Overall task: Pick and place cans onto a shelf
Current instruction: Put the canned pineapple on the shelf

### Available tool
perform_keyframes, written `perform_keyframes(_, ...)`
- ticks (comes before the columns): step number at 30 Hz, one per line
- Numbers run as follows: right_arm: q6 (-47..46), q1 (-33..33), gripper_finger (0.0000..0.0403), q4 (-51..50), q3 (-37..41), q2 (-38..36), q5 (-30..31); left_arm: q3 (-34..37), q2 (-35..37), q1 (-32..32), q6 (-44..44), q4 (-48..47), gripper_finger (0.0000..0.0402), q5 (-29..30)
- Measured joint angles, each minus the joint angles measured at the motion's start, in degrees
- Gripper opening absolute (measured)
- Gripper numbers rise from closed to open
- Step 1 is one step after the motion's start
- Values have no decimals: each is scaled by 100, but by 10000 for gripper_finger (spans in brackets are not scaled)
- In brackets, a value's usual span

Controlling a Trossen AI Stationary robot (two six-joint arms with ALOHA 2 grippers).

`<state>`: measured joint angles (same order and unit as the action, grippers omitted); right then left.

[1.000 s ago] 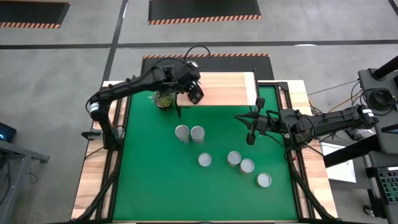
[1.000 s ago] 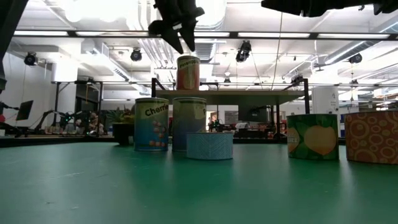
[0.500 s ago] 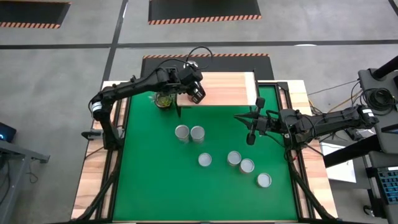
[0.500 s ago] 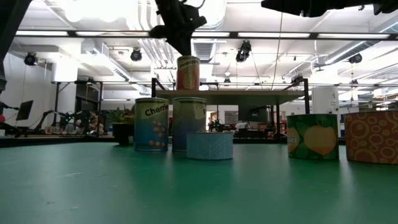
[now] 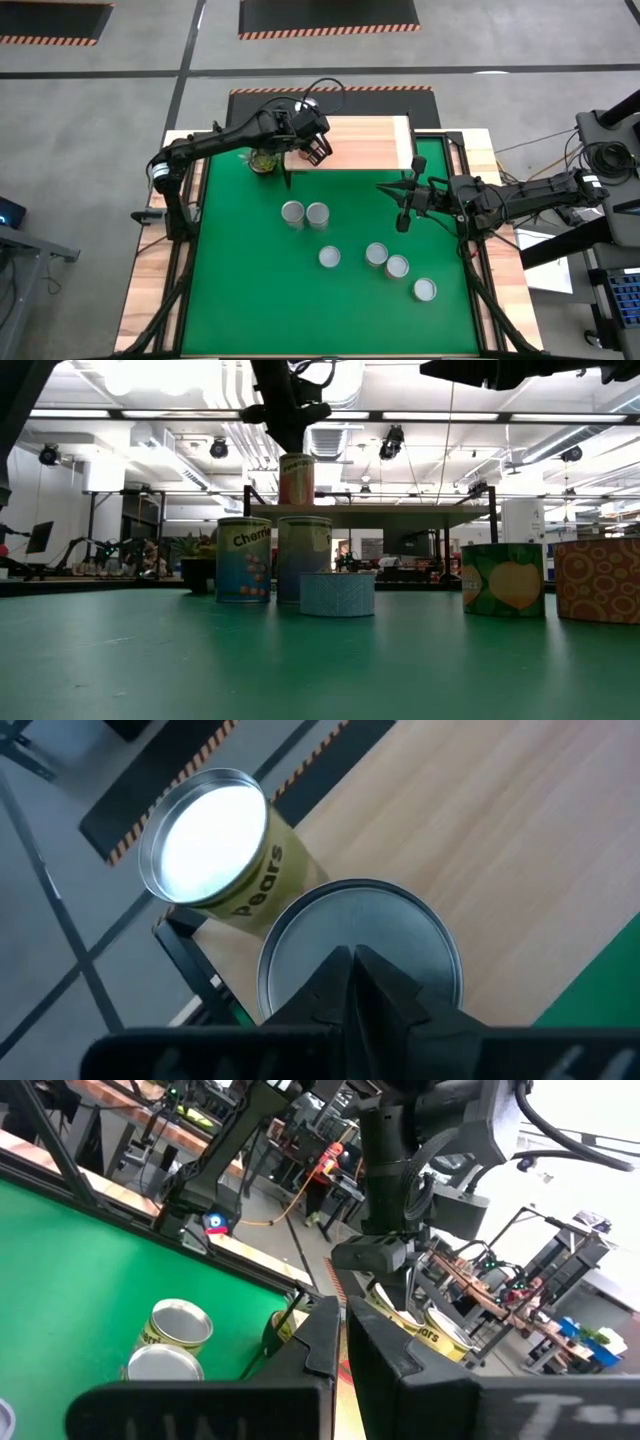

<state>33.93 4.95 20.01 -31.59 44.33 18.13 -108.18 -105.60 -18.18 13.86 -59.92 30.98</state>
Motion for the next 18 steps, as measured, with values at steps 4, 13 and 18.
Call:
perform_keyframes(4,7,0,13,0,0,1,-2,0,-15,-44,-34,55,0,2)
perform_keyframes(13,13,0,13,-2,0,1,-2,2,-24,-161,-53,189,0,-2)
perform_keyframes(18,15,0,13,-2,0,-1,0,5,-24,-203,-107,272,0,-7)
